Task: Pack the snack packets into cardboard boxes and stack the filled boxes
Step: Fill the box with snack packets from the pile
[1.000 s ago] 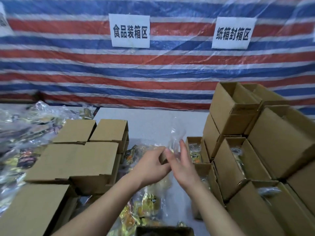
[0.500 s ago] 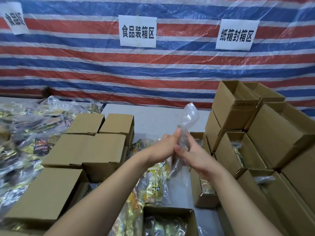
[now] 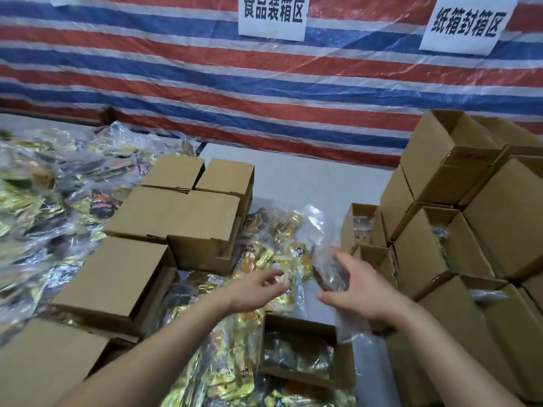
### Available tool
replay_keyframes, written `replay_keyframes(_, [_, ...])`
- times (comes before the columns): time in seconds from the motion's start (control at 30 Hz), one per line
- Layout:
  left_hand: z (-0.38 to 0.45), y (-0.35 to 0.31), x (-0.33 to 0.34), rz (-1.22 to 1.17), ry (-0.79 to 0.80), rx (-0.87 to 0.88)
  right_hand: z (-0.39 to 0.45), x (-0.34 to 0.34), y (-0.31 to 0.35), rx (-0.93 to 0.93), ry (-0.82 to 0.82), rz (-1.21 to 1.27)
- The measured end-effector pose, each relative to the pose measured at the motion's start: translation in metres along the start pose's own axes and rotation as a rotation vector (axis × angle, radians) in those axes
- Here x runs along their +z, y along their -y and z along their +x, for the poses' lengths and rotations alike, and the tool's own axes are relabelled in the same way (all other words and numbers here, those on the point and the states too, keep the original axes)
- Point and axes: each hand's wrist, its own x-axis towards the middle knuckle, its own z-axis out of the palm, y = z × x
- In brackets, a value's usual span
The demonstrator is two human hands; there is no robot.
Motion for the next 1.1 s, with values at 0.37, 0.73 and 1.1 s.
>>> replay_keyframes(0.37, [-0.001,0.082,0.073,-0.155,-0.014,-0.168,0.012,0.073,-0.024,0.106,0.66,-0.51])
replay_keyframes(0.73, [0.003,0.085,0.08,-0.196,-0.068,-0.16,0.028,0.16,-0.074,0.338,0.557,-0.469])
replay_keyframes(1.1, [0.011,0.088,0.084,-0.204,-0.098,-0.168,0.025,0.127,-0.045,0.213,0.52,-0.219])
